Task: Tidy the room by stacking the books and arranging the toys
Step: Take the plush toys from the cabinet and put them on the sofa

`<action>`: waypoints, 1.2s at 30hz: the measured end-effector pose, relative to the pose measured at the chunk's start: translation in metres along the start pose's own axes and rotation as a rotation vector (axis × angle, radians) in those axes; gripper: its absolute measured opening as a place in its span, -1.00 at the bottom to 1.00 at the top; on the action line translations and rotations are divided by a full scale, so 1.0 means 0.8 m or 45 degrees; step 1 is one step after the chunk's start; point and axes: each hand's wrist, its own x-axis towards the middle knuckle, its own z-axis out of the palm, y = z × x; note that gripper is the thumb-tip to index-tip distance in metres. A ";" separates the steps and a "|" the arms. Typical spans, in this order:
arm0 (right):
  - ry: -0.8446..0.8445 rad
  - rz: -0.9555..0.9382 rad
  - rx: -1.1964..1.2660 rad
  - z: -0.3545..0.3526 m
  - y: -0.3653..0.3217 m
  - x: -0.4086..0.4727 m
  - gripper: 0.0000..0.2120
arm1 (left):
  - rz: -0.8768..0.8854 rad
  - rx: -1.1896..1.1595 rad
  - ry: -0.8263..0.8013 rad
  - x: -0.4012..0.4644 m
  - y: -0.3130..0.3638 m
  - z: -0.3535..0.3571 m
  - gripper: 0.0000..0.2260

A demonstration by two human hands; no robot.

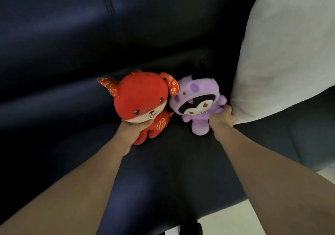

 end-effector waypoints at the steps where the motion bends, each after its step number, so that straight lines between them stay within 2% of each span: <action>1: -0.017 0.020 0.034 -0.007 -0.006 -0.002 -0.45 | 0.020 0.008 0.057 0.001 0.001 0.004 -0.42; 4: -0.103 0.056 0.182 -0.023 -0.015 0.004 -0.56 | 0.037 0.021 0.154 0.005 0.004 0.013 -0.41; 8: -0.141 -0.027 0.084 -0.015 0.000 0.018 -0.59 | 0.025 -0.033 0.039 0.005 0.001 0.022 -0.54; 14: -0.140 0.086 -0.138 0.012 0.010 0.014 -0.39 | -0.005 -0.034 0.022 0.016 -0.005 0.034 -0.55; 17: -0.121 0.029 -0.201 0.003 0.012 0.001 -0.24 | -0.028 0.013 0.063 0.010 -0.003 0.026 -0.51; 20: -0.154 -0.076 -0.338 -0.028 0.004 -0.037 -0.23 | -0.161 0.086 0.165 -0.006 0.011 0.018 -0.41; 24: -0.203 -0.198 -0.393 -0.095 -0.017 -0.119 -0.40 | -0.370 0.330 0.230 -0.078 0.056 0.025 -0.34; 26: -0.215 -0.337 -0.483 -0.133 -0.025 -0.166 -0.58 | -0.259 0.532 0.249 -0.128 0.086 0.029 -0.43; 28: -0.207 -0.486 -0.539 -0.177 -0.027 -0.228 -0.66 | -0.012 0.859 0.242 -0.194 0.121 0.026 -0.51; 30: -0.192 -0.610 -0.624 -0.204 -0.021 -0.279 -0.58 | 0.231 1.067 0.256 -0.249 0.143 0.022 -0.54; 32: -0.189 -0.638 -0.659 -0.230 -0.010 -0.337 -0.49 | 0.421 1.205 0.236 -0.307 0.158 0.020 -0.55; 36: -0.207 -0.650 -0.718 -0.258 0.005 -0.408 -0.39 | 0.671 1.520 0.135 -0.378 0.161 0.026 -0.61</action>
